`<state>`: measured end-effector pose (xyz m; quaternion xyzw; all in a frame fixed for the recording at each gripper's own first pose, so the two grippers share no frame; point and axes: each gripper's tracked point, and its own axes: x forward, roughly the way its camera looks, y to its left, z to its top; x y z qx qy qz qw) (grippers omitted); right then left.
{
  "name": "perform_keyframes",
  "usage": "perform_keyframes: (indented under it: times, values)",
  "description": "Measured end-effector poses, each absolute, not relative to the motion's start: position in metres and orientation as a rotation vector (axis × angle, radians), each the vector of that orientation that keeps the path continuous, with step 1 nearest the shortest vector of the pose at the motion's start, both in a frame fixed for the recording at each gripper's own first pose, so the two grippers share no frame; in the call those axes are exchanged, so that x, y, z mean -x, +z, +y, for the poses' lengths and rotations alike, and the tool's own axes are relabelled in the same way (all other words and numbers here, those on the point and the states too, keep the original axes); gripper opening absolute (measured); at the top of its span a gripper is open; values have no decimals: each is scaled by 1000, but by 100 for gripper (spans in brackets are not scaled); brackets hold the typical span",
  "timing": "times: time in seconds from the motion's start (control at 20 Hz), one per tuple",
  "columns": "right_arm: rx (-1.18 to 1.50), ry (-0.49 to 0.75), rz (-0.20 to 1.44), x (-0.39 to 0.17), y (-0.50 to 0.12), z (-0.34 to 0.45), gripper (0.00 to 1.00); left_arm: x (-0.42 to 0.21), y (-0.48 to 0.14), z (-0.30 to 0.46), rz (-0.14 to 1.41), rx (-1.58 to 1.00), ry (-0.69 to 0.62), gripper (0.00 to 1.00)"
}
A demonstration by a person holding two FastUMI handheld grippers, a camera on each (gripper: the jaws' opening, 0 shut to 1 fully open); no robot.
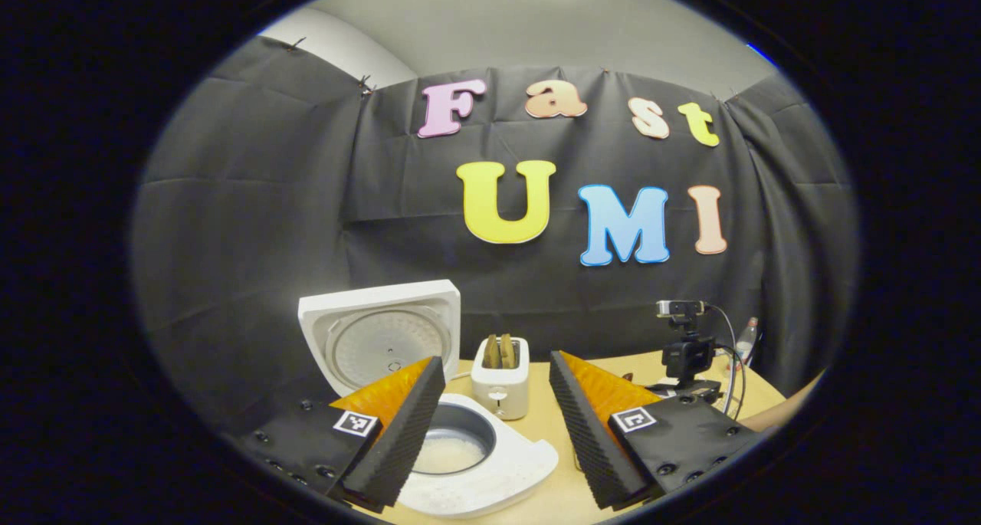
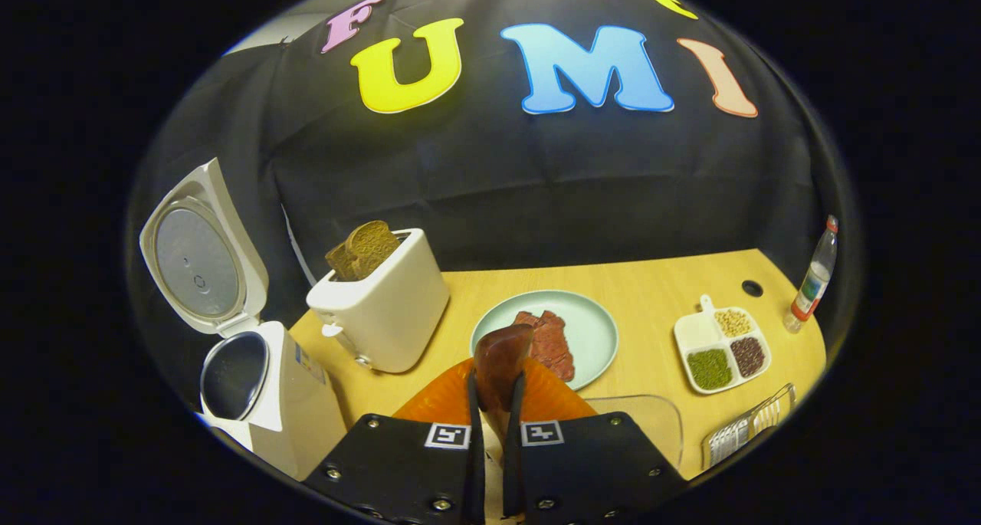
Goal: Close the left gripper, press the button to open the rice cooker; take a wooden spoon from the chopstick holder with the right hand, scoop a spoonful of rice and pour it into the rice cooker, then put the wooden spoon back into the chopstick holder.
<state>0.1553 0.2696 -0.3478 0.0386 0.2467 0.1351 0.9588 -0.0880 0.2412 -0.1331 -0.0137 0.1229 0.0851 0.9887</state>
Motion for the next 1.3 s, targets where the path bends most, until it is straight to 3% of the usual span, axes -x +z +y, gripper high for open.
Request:
perform_keyframes:
  times: [0.2,0.4,0.55,0.7,1.1,1.3]
  values:
    - [-289,313,576,-141,-347,281,10,84,-135,240,245,33,157,95]
    - [-488,276,631,-134,-346,263,10,79,-135,229,238,78,142,92]
    - [-666,238,656,-136,-344,240,10,77,-127,220,224,74,128,95]
    - [-803,233,638,-140,-329,222,10,75,-120,212,207,64,114,99]
    - [-929,261,561,-140,-279,192,10,72,-109,194,180,69,90,92]
    - [-1059,274,551,-135,-264,189,10,73,-107,195,171,90,94,95]
